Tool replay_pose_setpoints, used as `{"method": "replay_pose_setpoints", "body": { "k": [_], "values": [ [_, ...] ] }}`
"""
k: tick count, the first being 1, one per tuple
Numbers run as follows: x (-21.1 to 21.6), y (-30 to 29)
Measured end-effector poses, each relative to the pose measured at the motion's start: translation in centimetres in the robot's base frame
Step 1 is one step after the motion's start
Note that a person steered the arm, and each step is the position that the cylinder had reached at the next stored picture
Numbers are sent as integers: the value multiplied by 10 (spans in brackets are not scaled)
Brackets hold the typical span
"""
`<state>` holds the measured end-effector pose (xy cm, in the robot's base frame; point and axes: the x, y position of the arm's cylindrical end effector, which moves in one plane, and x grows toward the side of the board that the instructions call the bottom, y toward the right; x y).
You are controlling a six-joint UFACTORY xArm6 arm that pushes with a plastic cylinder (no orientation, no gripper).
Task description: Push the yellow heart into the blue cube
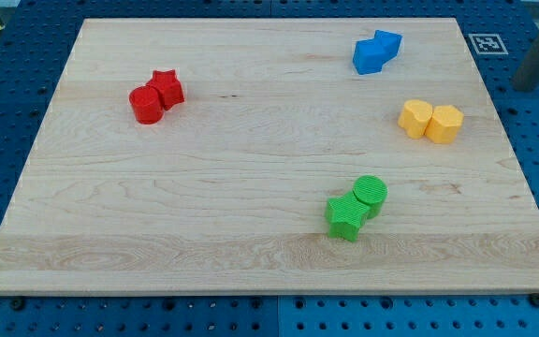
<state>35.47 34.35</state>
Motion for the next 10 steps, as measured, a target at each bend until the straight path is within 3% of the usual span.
{"method": "replay_pose_setpoints", "body": {
  "k": [2, 6, 8, 10],
  "values": [
    [41, -48],
    [83, -125],
    [83, -171],
    [16, -184]
  ]
}}
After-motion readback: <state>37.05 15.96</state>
